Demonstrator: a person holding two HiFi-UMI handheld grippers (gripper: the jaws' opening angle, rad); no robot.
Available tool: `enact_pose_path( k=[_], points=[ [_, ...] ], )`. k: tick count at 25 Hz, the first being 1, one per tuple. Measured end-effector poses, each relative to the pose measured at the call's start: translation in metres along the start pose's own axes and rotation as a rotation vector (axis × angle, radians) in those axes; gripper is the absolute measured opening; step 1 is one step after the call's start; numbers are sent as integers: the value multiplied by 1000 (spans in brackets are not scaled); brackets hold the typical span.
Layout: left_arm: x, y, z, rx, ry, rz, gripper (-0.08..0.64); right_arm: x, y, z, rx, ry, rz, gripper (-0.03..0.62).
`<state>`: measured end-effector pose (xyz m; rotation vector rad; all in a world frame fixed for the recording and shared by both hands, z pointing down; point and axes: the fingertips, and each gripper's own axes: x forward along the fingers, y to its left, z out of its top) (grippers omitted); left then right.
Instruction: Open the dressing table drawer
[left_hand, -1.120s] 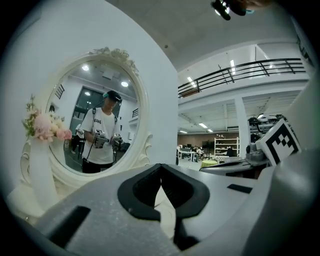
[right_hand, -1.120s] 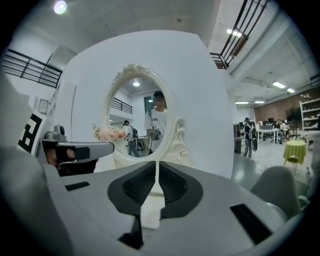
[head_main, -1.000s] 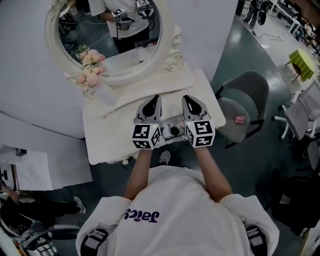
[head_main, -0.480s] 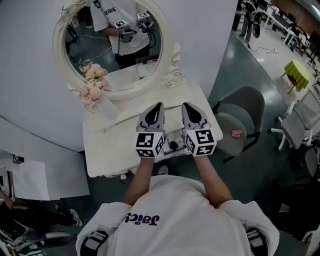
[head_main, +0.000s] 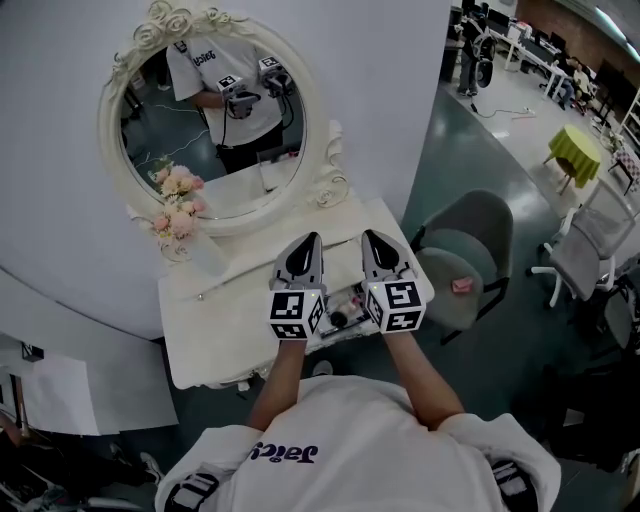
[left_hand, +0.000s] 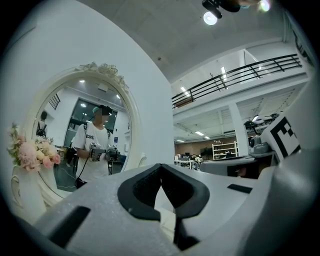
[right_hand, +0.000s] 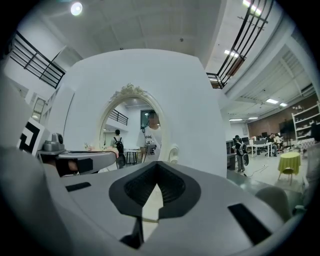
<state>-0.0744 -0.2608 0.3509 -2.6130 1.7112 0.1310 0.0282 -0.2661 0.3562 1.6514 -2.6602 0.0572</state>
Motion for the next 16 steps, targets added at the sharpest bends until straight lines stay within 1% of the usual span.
enact_pose_path(
  k=[4, 16],
  points=[
    [3, -2, 2, -5, -5, -7, 14, -1, -5, 4, -5, -5, -18, 8],
    [10, -5, -13, -33, 22, -49, 14, -4, -11, -6, -16, 21, -61, 8]
  ],
)
